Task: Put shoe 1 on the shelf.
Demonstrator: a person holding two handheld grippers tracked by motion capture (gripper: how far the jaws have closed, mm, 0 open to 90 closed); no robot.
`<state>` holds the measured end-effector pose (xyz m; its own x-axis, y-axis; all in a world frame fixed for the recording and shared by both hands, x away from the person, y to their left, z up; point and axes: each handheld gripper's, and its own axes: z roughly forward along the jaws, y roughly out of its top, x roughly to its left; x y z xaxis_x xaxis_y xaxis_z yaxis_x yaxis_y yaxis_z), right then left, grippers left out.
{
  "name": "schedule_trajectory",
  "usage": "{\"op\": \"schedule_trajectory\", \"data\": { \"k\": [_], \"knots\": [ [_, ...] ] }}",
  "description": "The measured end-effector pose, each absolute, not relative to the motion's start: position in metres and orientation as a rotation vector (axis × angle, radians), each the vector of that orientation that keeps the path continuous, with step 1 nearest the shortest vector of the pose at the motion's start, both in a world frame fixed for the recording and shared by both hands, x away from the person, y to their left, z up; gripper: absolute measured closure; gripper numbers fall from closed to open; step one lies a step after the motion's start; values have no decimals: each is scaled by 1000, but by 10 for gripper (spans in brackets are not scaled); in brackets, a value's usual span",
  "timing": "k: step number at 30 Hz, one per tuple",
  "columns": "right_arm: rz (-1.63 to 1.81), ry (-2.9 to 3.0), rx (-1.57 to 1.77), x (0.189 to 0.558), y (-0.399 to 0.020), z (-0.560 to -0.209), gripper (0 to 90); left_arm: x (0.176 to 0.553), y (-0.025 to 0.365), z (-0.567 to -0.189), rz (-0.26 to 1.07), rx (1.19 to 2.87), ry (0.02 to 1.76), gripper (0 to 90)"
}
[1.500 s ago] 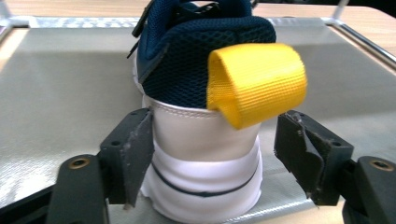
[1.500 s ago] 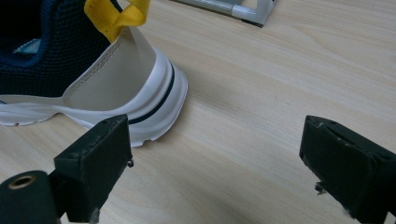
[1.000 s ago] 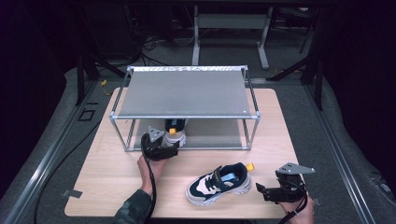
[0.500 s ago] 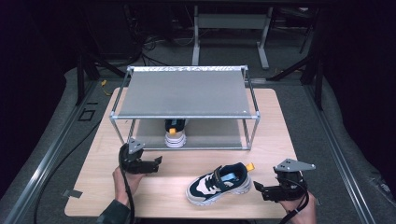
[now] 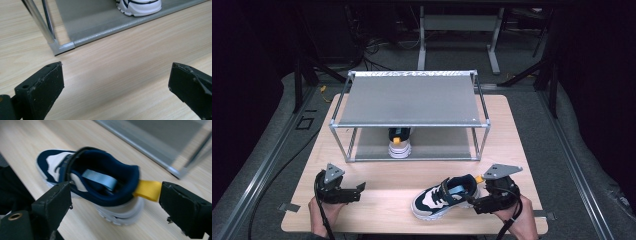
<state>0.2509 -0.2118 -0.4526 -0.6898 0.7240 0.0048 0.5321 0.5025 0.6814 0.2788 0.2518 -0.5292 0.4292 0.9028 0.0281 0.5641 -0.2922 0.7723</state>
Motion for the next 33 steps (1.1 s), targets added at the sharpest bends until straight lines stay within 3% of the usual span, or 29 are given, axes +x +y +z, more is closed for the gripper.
{"op": "schedule_trajectory", "data": {
  "k": [8, 14, 16, 24, 33],
  "knots": [
    [941, 2566, 963, 254, -181, -463, 147, 271, 252, -532, 597, 1966, 1222, 2],
    [849, 2669, 906, 258, -164, -478, 335, 267, 251, -539, 577, 1964, 1229, 2],
    [844, 2710, 887, 261, -159, -484, 453, 265, 251, -540, 579, 1968, 1228, 2],
    [839, 2695, 912, 262, -157, -488, 609, 258, 251, -543, 583, 1977, 1226, 2],
    [867, 2557, 1110, 265, -147, -490, 623, 265, 249, -536, 598, 1963, 1229, 2]
  ]
}}
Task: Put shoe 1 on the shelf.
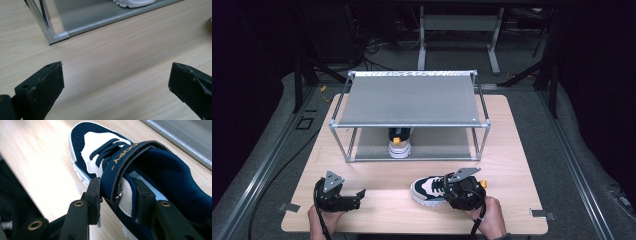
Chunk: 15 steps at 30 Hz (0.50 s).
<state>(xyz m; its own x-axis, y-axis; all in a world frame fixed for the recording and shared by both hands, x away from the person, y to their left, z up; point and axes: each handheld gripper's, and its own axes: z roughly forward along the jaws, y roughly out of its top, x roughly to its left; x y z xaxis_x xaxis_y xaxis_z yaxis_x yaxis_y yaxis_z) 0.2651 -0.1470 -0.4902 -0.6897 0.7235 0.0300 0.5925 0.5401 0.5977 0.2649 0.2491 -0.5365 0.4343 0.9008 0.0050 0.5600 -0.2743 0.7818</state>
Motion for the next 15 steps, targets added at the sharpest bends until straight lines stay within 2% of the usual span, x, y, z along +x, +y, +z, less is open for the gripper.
{"op": "schedule_trajectory", "data": {
  "k": [5, 6, 7, 8, 9, 10, 13, 15],
  "knots": [
    [842, 2479, 1192, 267, -135, -490, 598, 267, 248, -532, 615, 1946, 1214, 1],
    [849, 2487, 1177, 267, -134, -490, 563, 267, 248, -532, 614, 1951, 1214, 1],
    [839, 2496, 1161, 267, -134, -489, 472, 267, 249, -532, 612, 1948, 1216, 1],
    [807, 2513, 1154, 268, -134, -489, 416, 266, 251, -531, 611, 1949, 1217, 1],
    [797, 2547, 1124, 268, -137, -489, 395, 265, 252, -531, 613, 1945, 1218, 1],
    [821, 2563, 1101, 267, -141, -488, 333, 264, 254, -532, 619, 1943, 1221, 1],
    [862, 2568, 1062, 262, -156, -480, 257, 262, 257, -536, 600, 1937, 1239, 1],
    [910, 2566, 1031, 259, -166, -475, 262, 260, 257, -539, 582, 1929, 1238, 1]
  ]
}}
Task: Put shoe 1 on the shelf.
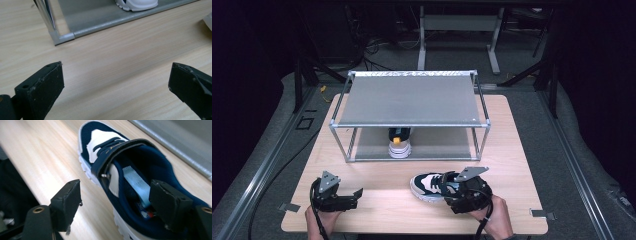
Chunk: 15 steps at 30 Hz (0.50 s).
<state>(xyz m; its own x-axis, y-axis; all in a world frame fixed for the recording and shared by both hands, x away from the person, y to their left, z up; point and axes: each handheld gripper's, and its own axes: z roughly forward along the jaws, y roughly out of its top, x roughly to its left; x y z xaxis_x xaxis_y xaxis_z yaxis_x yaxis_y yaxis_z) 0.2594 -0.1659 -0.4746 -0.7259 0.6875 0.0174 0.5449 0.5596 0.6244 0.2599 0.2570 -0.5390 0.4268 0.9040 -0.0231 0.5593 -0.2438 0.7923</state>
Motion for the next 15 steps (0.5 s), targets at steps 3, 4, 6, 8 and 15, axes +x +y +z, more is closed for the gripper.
{"op": "schedule_trajectory", "data": {
  "k": [3, 4, 6, 8, 15],
  "knots": [
    [942, 2537, 1008, 258, -179, -465, 246, 259, 255, -541, 573, 1932, 1236, 1],
    [939, 2524, 1009, 259, -182, -462, 233, 259, 254, -541, 575, 1935, 1235, 1],
    [951, 2509, 979, 261, -188, -457, 218, 259, 253, -540, 573, 1939, 1228, 1],
    [980, 2524, 971, 268, -195, -456, 191, 258, 251, -539, 579, 1942, 1219, 1],
    [932, 2611, 963, 286, -205, -469, 176, 258, 253, -542, 560, 1936, 1228, 1]
  ]
}}
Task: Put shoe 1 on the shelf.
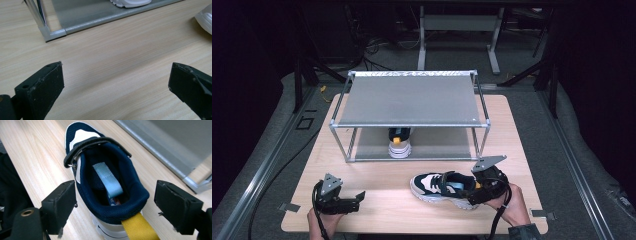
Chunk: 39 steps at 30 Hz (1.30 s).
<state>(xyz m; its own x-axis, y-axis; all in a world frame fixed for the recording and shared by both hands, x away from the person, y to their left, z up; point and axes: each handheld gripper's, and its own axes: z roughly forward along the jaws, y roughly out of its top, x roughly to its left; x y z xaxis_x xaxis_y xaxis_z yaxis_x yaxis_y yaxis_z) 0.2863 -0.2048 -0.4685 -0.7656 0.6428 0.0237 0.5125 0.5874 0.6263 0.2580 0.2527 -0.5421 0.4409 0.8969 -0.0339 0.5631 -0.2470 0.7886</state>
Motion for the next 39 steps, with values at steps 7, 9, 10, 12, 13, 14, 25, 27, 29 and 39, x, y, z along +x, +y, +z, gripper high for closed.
{"op": "schedule_trajectory", "data": {
  "k": [7, 9, 10, 12, 13, 14, 25, 27, 29, 39],
  "knots": [
    [955, 2669, 946, 295, -203, -486, 190, 260, 256, -544, 538, 1934, 1242, 1],
    [987, 2674, 954, 298, -203, -491, 184, 260, 257, -544, 538, 1928, 1249, 1],
    [998, 2668, 956, 297, -203, -492, 196, 260, 257, -544, 540, 1922, 1249, 1],
    [1009, 2653, 971, 297, -205, -492, 221, 259, 256, -543, 541, 1921, 1247, 1],
    [1015, 2652, 966, 296, -205, -493, 234, 260, 256, -543, 541, 1923, 1245, 1],
    [1011, 2643, 978, 295, -206, -493, 250, 260, 255, -543, 540, 1928, 1244, 1],
    [979, 2479, 1236, 275, -203, -492, 304, 260, 254, -537, 561, 1928, 1236, 1],
    [944, 2442, 1307, 269, -199, -490, 297, 260, 255, -536, 565, 1924, 1239, 1],
    [935, 2397, 1361, 264, -195, -490, 279, 260, 256, -536, 568, 1919, 1241, 1],
    [940, 2459, 1142, 263, -193, -491, 69, 258, 261, -537, 570, 1919, 1257, 1]
  ]
}}
